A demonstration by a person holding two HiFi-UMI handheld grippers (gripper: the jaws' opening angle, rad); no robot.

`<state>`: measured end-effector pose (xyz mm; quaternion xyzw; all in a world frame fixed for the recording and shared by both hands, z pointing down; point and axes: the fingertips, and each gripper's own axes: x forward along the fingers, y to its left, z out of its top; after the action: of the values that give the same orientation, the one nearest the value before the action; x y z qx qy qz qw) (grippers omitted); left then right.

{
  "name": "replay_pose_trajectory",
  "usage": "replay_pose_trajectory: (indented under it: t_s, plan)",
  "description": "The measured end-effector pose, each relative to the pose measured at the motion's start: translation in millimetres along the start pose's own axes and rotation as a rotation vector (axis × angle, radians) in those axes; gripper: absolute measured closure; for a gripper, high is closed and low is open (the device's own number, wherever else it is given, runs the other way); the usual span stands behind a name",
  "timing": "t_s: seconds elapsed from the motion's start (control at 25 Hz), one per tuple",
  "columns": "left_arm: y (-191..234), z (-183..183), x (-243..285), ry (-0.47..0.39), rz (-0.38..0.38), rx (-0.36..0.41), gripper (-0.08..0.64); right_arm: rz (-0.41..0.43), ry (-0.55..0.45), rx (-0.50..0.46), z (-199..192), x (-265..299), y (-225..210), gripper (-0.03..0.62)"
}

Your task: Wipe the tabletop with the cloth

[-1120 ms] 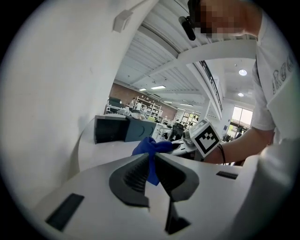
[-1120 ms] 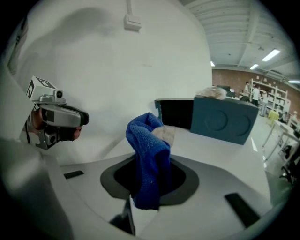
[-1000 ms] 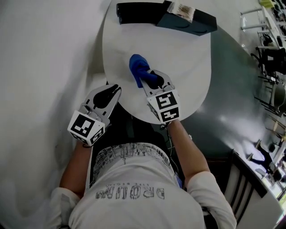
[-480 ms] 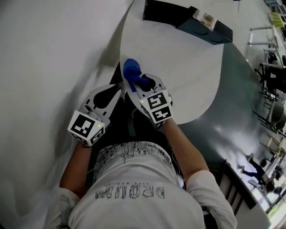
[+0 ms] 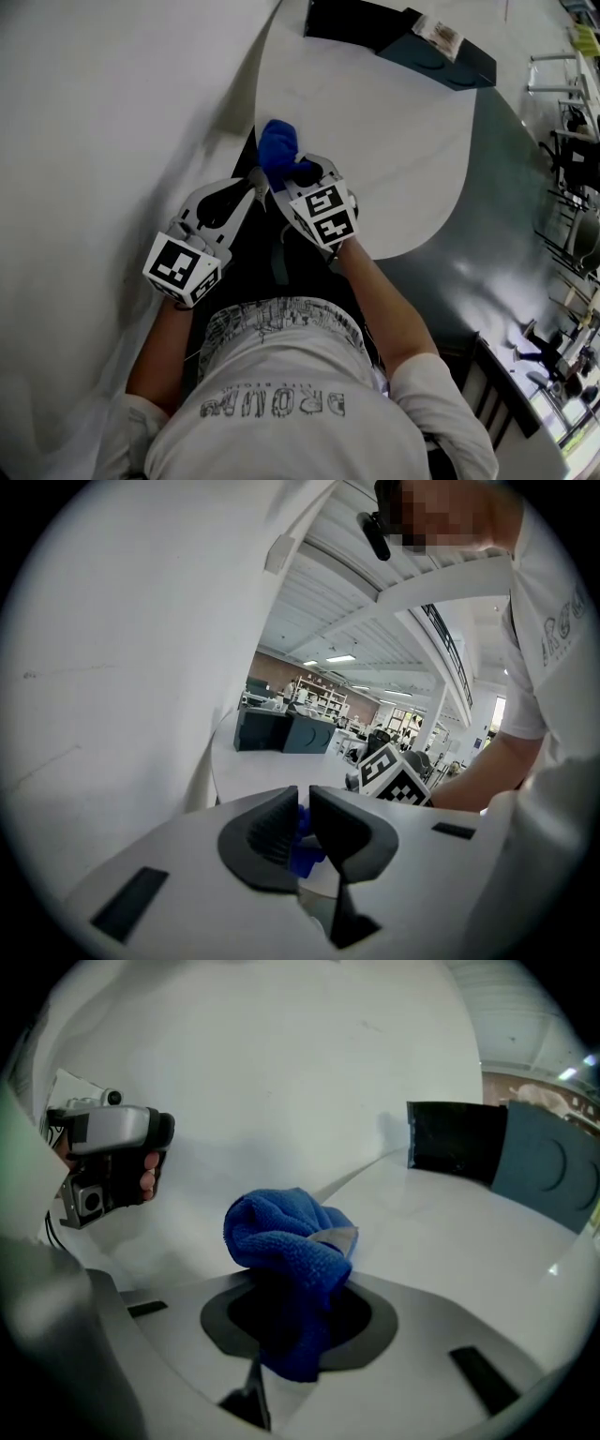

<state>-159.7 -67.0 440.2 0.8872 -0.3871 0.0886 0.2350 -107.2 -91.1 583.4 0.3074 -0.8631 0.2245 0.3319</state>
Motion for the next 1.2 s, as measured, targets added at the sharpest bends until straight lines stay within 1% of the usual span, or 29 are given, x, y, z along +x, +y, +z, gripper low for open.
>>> replay_pose_trajectory:
  t_s: [0.16, 0.32, 0.52, 0.68, 0.92, 1.2]
  plan:
    - [-8.0, 2.8, 18.7, 0.009, -0.031, 0.021, 0.506, -0.017, -0.009, 0.022, -7.1, -5.1, -15.1, 0.489]
    - [-21.8, 4.9, 36.9, 0.026, -0.070, 0.041, 0.506, -0.057, -0.018, 0.092, -19.3, -21.0, -37.6, 0.489]
    - [-47.8, 5.1, 66.0, 0.051, -0.128, 0.062, 0.506, -0.111, -0.021, 0.158, -46.6, -50.4, -70.3, 0.489]
    - [-72.4, 5.4, 92.0, 0.084, -0.207, 0.098, 0.506, -0.194, -0.032, 0.235, -74.2, -80.0, -97.0, 0.489]
    - [-117.7, 7.2, 131.2, 0.122, -0.318, 0.146, 0.505, -0.324, -0.029, 0.333, -128.8, -134.7, -140.1, 0.489]
    - [-170.7, 8.6, 167.8, 0.161, -0.436, 0.199, 0.506, -0.465, -0.043, 0.475, -184.3, -196.4, -174.9, 0.489]
